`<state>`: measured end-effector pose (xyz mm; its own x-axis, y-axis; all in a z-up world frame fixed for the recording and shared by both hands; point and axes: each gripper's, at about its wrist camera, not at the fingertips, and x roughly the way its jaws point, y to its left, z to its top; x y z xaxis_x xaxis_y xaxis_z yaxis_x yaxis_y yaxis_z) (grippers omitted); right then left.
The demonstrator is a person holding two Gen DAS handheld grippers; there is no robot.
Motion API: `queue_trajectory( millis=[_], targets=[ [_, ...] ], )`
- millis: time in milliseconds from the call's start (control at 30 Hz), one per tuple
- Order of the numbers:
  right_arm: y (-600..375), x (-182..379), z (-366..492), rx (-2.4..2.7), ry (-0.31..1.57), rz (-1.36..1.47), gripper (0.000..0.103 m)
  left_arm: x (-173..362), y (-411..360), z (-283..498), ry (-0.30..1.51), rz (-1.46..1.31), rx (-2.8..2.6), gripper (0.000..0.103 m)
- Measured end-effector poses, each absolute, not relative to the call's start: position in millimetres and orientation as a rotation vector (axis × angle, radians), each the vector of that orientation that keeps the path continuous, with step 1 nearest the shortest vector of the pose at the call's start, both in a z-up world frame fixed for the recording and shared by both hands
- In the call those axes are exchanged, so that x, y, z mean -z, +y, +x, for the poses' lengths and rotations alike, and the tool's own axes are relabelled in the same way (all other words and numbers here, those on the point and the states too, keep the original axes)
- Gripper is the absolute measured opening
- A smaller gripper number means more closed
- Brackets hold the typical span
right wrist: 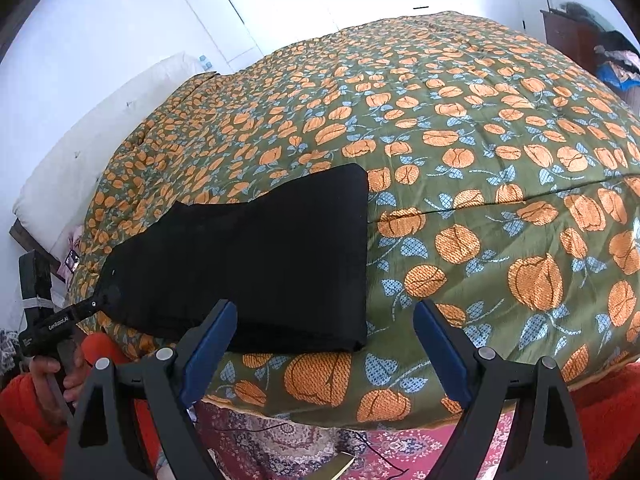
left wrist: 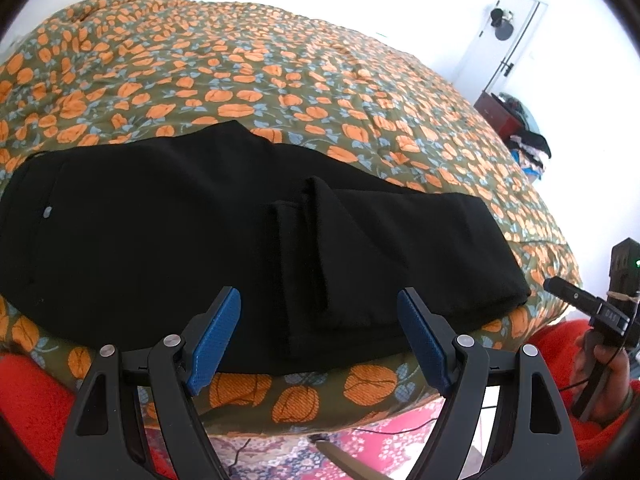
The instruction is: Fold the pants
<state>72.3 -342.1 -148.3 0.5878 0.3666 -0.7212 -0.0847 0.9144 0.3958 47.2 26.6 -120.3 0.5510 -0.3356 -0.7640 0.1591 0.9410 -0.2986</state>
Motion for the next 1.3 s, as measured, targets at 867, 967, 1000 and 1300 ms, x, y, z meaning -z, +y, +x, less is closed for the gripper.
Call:
queue_trajectory(
  millis=[867,967,1000,1300],
  targets=[
    [-339,155,75,-0.269,0.938,0.353,0.089,117,9,57,0.935,-0.169,0.380,0.057],
    [-339,157,76,-0.271,0.947,0.356,0.089,124,-3,65,0.966,-0.138,0.408,0.048],
    [-340,158,76,-0.269,0.948,0.359,0.089,126,-4,65,0.972,-0.128,0.406,0.048],
    [-344,161,77,-0.259,0.955,0.384,0.089,143,-12,71,1.026,-0.090,0.384,0.047]
  ],
)
